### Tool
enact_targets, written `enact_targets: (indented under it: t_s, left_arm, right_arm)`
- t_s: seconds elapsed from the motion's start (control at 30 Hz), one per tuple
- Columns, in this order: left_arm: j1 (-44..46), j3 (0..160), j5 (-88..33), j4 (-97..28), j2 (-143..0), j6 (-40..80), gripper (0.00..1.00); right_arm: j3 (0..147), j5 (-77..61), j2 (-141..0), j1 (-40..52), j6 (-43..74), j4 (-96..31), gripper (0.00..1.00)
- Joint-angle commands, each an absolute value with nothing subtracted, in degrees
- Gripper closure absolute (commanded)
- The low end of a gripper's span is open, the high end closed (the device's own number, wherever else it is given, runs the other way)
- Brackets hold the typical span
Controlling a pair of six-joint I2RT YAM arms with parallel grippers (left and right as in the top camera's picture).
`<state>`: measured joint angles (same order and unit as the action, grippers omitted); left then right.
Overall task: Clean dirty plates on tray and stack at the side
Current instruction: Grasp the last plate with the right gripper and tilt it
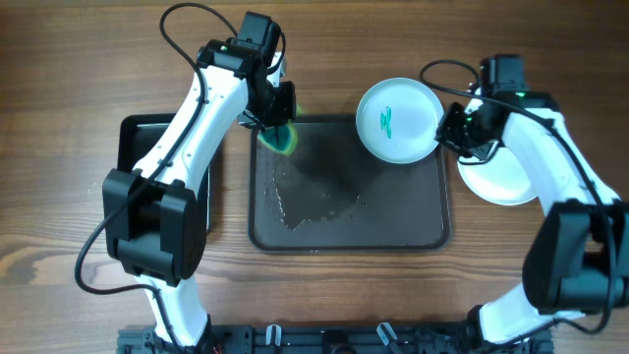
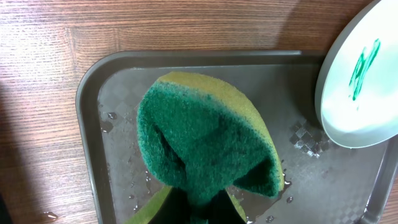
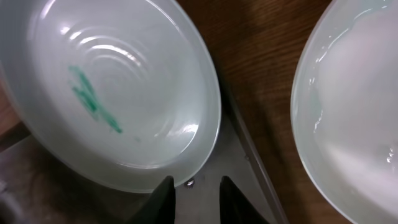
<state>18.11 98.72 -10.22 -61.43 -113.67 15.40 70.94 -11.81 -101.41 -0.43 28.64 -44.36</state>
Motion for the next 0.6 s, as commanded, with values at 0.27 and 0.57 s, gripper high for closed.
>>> enact_targets:
  t_s: [0.27, 0.57]
  left_arm:
    - [18.28, 98.45, -9.30, -61.12, -113.06, 15.90, 0.96]
    - [18.28, 98.45, -9.30, -61.14, -113.06, 15.92, 0.96]
  right_arm:
    - [70.81, -2.98, -111.35, 5.34, 29.41, -42.94, 0.85]
    - [70.94, -16.56, -110.00, 12.53, 17.50, -58.43, 0.81]
